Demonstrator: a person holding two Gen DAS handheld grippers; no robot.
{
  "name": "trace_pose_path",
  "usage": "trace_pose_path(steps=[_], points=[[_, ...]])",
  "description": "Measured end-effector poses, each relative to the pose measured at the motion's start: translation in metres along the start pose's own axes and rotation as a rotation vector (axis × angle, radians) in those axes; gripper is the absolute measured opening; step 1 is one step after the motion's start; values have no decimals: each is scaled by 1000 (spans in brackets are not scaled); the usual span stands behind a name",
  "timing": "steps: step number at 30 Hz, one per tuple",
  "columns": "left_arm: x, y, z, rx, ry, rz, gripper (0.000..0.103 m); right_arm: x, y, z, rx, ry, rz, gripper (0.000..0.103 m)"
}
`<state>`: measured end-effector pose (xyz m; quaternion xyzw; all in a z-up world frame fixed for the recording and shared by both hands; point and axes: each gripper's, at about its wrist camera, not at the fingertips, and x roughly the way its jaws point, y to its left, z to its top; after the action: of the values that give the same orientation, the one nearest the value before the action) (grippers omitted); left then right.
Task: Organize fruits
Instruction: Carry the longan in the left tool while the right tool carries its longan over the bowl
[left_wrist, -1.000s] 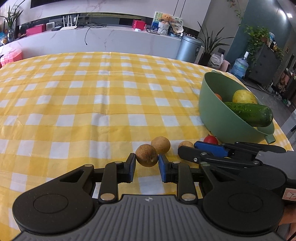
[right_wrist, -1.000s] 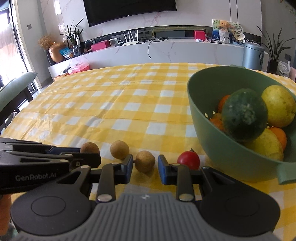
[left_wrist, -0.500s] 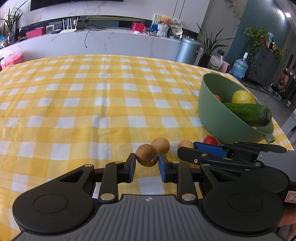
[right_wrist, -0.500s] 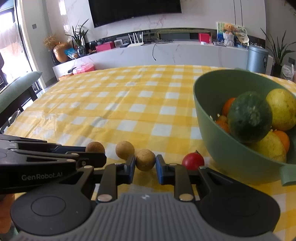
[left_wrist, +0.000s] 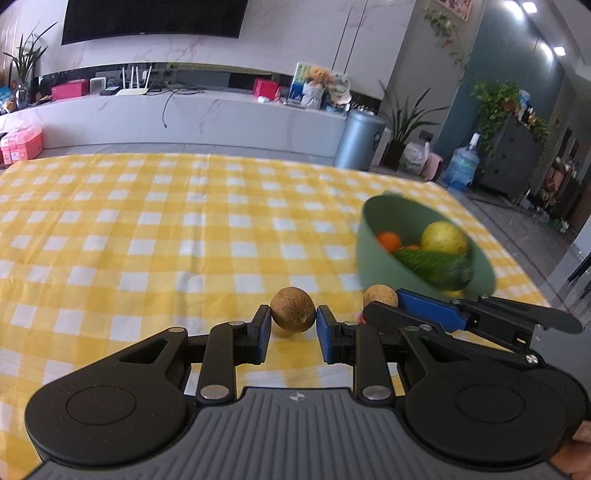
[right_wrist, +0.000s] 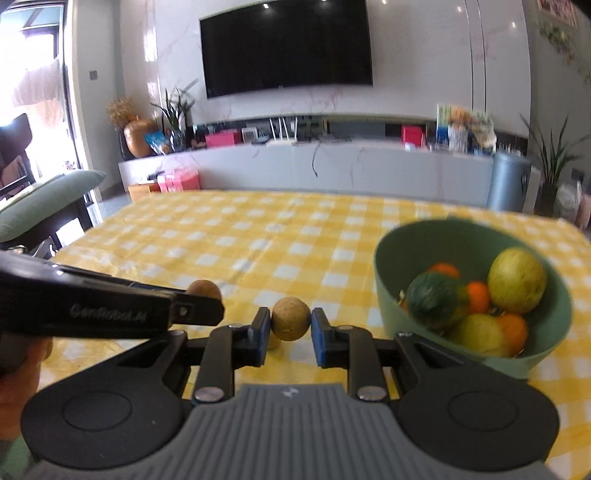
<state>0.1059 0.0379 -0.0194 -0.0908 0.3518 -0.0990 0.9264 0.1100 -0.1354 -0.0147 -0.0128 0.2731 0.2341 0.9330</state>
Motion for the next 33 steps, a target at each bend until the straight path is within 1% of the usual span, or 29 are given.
trace_pose_path(steps=[5, 9, 12, 15, 19, 21, 27, 33], points=[[-7, -16, 11, 2, -17, -45, 29, -33, -4, 10, -16, -82, -20, 20], [-8, -34, 21, 36, -30, -64, 29, -50, -15, 19, -19, -130, -79, 20], [-4, -49, 30, 71, -32, -75, 29, -56, -29, 24, 1, -142, -150, 20], [3, -62, 40, 96, -23, -94, 29, -56, -52, 28, 51, -140, -204, 20], [19, -76, 54, 114, 3, -134, 29, -52, -77, 31, 107, -140, -257, 20], [28, -80, 59, 113, 23, -152, 29, -47, -91, 30, 147, -133, -262, 20], [59, -85, 71, 113, 76, -187, 29, -25, -121, 26, 272, -93, -232, 20], [88, -91, 79, 136, 139, -182, 29, -5, -137, 28, 344, -54, -198, 20]])
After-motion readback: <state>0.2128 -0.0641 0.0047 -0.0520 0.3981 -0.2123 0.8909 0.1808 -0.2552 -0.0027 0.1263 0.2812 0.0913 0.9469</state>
